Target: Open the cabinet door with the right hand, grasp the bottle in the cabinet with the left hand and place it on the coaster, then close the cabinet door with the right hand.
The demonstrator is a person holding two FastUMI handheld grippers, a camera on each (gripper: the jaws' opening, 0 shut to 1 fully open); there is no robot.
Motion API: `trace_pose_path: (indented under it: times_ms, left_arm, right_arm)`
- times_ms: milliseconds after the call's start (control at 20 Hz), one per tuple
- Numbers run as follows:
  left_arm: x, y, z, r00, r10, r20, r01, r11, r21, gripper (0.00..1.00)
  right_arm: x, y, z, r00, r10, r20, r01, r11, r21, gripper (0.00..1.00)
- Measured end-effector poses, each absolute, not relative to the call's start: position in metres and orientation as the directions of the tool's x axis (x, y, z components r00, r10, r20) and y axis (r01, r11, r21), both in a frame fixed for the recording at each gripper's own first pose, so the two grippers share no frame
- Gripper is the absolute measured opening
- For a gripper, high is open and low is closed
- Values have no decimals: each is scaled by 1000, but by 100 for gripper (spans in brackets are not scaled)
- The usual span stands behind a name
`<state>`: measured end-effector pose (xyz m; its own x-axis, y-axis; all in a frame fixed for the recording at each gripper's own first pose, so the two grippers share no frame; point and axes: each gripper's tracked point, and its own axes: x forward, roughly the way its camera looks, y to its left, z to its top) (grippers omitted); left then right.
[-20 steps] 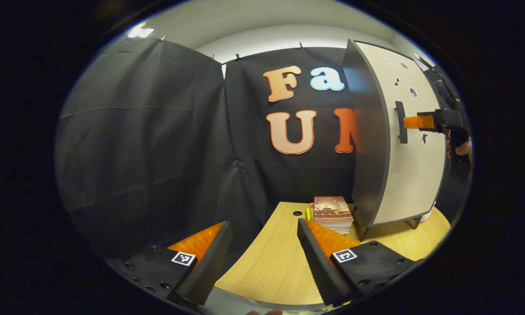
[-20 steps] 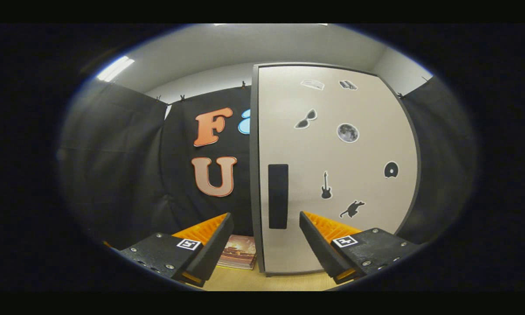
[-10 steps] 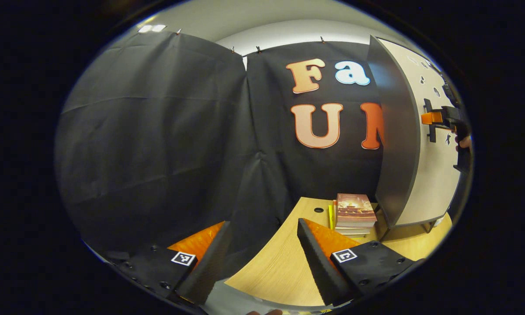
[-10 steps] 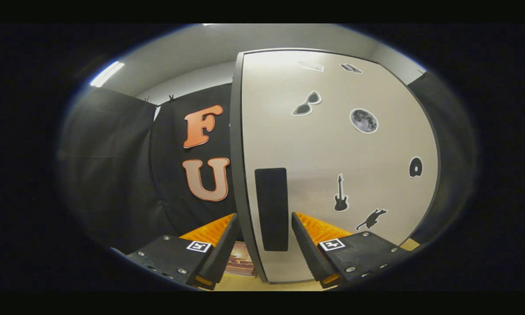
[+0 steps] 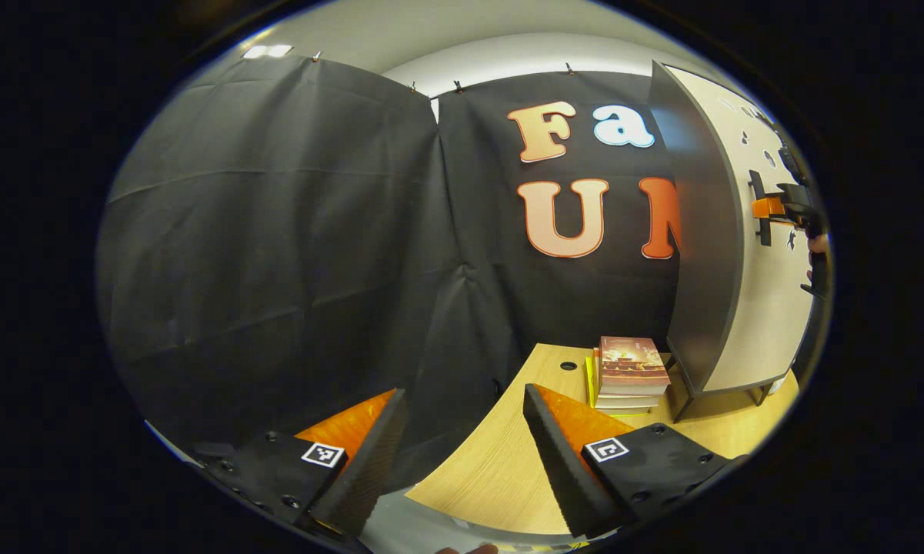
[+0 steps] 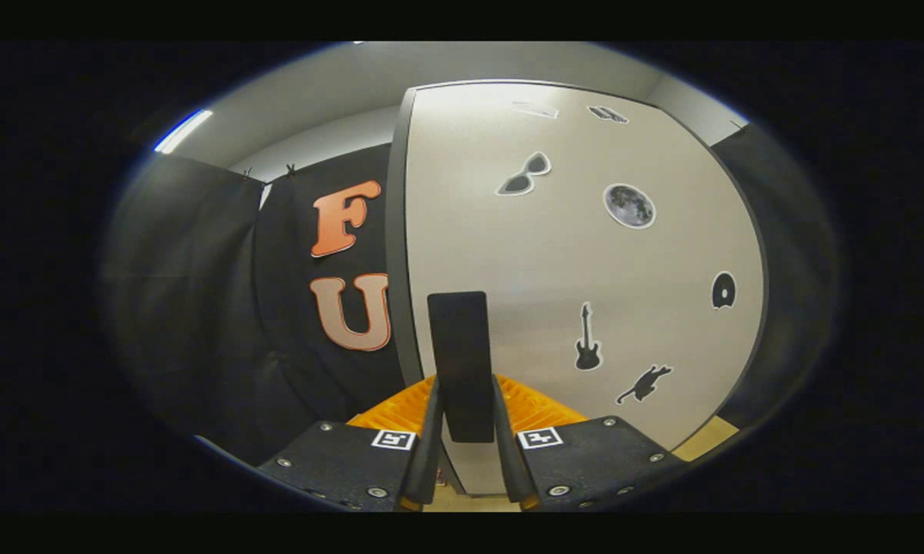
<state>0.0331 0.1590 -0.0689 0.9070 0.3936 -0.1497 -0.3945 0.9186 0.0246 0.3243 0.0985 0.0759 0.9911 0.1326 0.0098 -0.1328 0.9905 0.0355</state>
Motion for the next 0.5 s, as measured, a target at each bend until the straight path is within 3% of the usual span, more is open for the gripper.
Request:
trace_pose_path:
  times_ms: [250, 400, 500]
  left_arm:
    - [20, 162, -69, 914, 378, -145, -378, 925, 29, 98]
    - [9, 163, -68, 919, 368, -140, -367, 930, 36, 98]
    - [5, 161, -66, 926, 352, -133, -351, 936, 35, 95]
  right_arm:
    - [315, 95, 76, 992, 127, -18, -126, 991, 50, 25]
    - [308, 92, 75, 991, 126, -33, -125, 991, 50, 28]
    - [302, 89, 74, 991, 127, -33, -125, 991, 54, 24]
